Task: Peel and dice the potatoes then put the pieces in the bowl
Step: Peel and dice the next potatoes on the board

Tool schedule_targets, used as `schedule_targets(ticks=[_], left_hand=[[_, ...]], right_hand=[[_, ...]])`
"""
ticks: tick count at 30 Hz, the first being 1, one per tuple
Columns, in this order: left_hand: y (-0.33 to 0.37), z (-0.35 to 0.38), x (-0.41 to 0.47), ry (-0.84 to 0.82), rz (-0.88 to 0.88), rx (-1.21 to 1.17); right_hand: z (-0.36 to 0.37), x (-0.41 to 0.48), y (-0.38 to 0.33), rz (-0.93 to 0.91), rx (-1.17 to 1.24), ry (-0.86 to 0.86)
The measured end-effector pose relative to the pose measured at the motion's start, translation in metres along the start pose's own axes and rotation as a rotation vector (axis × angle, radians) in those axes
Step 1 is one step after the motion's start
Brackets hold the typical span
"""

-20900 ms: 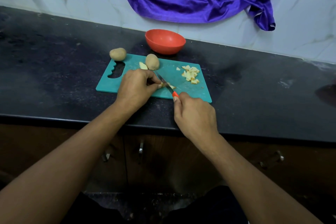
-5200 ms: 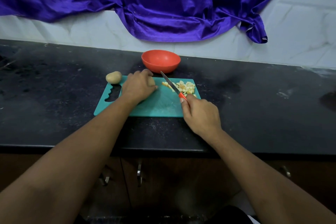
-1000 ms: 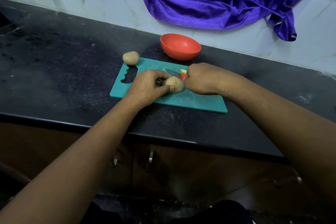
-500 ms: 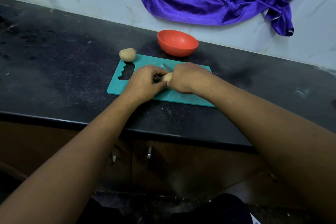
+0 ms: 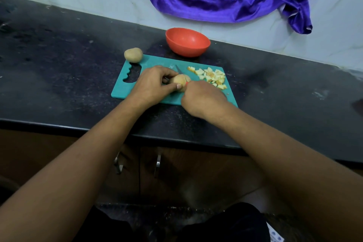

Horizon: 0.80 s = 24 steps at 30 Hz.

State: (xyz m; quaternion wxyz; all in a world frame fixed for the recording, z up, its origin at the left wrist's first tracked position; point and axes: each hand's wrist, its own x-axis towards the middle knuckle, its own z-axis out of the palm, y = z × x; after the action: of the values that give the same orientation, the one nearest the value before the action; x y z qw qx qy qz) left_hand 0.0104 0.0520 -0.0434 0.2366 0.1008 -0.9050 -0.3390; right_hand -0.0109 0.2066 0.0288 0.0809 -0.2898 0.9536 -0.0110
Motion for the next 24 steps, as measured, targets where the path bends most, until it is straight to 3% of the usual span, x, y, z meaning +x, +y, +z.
schedule_targets(ticks=[15,24], left_hand=[[0.006,-0.001,-0.002,0.018,-0.024,-0.003],[0.010,0.000,-0.005,0.090,-0.066,0.025]], right_hand=[[0.008,-0.020,0.013,-0.018,-0.058,-0.081],[0.017,-0.024,0.045,-0.025,-0.032,-0.017]])
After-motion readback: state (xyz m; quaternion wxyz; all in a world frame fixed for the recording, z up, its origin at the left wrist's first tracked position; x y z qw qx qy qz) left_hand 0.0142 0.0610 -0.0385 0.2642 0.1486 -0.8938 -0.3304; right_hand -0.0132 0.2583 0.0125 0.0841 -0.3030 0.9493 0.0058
